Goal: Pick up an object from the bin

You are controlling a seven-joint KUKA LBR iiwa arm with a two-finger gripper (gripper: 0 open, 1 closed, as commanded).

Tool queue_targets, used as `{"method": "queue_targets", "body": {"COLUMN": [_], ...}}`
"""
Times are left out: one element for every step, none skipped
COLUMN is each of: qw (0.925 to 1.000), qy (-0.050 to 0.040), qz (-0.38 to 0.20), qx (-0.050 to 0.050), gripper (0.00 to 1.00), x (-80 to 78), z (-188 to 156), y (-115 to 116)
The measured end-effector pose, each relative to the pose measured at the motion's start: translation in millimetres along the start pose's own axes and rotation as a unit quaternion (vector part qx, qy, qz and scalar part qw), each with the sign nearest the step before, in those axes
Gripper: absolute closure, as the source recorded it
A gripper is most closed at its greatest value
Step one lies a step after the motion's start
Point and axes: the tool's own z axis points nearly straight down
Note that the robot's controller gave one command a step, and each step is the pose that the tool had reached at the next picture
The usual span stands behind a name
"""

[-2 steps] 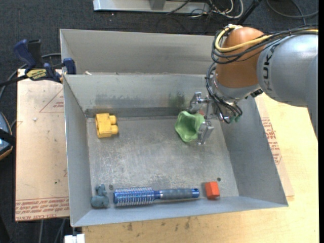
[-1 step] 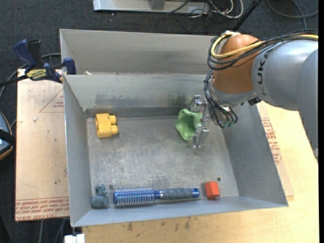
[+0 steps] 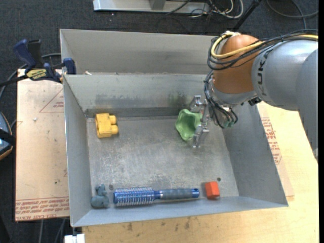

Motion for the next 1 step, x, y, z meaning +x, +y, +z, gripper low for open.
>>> {"method": "queue_targets", "body": {"qw": [0.9974], "qy": [-0.0011], "qz": [-0.072], "qx": [0.000], "gripper": [1.00], "x": [16.1], "z": [-115.0], "y": [6.4]}}
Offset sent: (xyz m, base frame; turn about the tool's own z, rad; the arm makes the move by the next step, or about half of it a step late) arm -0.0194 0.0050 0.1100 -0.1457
